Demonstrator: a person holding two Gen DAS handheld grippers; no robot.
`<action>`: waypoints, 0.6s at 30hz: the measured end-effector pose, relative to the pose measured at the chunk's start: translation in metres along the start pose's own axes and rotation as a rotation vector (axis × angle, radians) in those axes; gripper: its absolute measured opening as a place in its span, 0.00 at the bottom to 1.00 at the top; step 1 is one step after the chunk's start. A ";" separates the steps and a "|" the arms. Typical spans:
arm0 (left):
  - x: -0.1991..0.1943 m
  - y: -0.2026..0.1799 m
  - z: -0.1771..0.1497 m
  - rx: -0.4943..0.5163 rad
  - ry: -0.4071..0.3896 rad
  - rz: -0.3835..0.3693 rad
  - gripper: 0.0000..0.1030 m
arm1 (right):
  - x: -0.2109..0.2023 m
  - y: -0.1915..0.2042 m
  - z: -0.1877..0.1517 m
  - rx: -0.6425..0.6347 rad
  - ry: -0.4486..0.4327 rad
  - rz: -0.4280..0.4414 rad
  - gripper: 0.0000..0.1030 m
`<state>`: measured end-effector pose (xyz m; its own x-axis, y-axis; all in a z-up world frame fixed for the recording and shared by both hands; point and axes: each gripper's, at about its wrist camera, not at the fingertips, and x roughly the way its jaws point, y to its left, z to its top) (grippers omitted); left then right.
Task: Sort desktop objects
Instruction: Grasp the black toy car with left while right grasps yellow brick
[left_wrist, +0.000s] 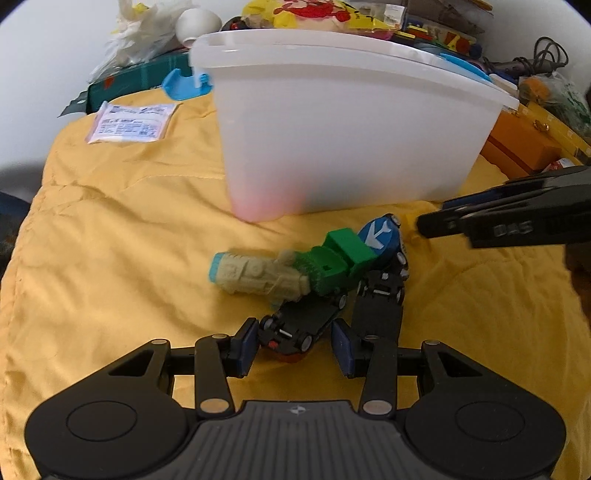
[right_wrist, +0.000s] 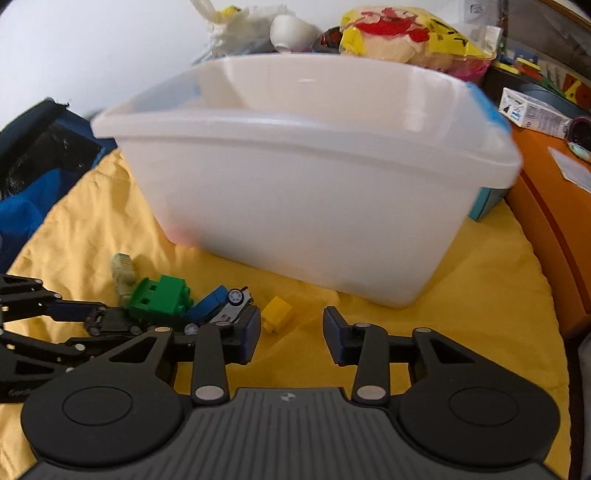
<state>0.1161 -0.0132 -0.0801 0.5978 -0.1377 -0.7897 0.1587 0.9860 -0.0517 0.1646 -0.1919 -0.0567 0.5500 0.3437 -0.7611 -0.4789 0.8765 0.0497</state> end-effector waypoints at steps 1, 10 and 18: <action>0.001 -0.001 0.001 0.005 -0.001 -0.005 0.45 | 0.004 0.001 0.000 -0.003 0.007 -0.002 0.40; 0.002 -0.006 0.002 0.032 -0.013 -0.046 0.32 | 0.023 0.014 0.000 -0.054 0.046 0.039 0.17; -0.036 -0.009 -0.006 -0.002 -0.067 -0.078 0.32 | -0.020 -0.007 -0.008 -0.011 -0.027 0.078 0.17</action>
<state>0.0881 -0.0167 -0.0551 0.6346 -0.2200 -0.7408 0.2053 0.9722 -0.1128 0.1518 -0.2072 -0.0470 0.5288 0.4202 -0.7374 -0.5287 0.8428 0.1012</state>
